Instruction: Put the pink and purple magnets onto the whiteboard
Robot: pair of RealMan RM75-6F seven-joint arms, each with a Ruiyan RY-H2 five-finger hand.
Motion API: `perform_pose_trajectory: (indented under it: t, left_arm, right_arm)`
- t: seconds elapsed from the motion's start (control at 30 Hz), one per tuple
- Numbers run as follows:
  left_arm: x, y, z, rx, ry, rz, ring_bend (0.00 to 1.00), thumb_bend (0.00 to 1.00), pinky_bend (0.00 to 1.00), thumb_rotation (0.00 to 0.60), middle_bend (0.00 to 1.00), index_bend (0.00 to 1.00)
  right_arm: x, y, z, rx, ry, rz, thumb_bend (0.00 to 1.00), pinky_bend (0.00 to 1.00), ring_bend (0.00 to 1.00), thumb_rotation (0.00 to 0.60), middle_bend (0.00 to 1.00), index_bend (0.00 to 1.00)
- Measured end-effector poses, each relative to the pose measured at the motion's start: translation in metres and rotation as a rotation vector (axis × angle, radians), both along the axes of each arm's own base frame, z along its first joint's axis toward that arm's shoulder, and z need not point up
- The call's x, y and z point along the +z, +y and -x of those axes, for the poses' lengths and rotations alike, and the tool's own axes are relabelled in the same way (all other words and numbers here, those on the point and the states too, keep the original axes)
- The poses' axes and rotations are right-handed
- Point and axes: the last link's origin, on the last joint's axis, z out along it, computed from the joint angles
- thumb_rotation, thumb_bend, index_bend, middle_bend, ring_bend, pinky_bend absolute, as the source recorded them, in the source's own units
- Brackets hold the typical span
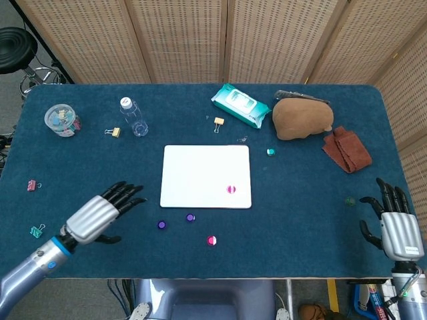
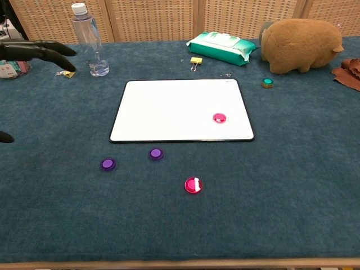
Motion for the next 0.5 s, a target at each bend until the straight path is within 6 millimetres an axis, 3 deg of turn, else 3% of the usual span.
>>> perform_pose_trajectory:
  t: [0.1, 0.23, 0.5]
  left_arm:
    - [-0.015, 0.007, -0.030, -0.021, 0.018, 0.084, 0.00, 0.22, 0.00, 0.600, 0.00, 0.33]
    - [-0.030, 0.016, -0.062, -0.037, 0.029, 0.139, 0.00, 0.25, 0.00, 0.600, 0.00, 0.34]
    - [-0.068, 0.025, -0.099, -0.068, 0.066, 0.189, 0.00, 0.25, 0.00, 0.600, 0.00, 0.34]
  right_arm:
    - [0.003, 0.000, 0.003, -0.003, -0.001, 0.010, 0.42, 0.00, 0.00, 0.600, 0.00, 0.31]
    - [0.003, 0.000, 0.007, -0.011, 0.005, 0.001, 0.42, 0.00, 0.00, 0.600, 0.00, 0.31]
    - [0.000, -0.002, 0.008, -0.014, 0.016, 0.015, 0.42, 0.00, 0.00, 0.600, 0.00, 0.31]
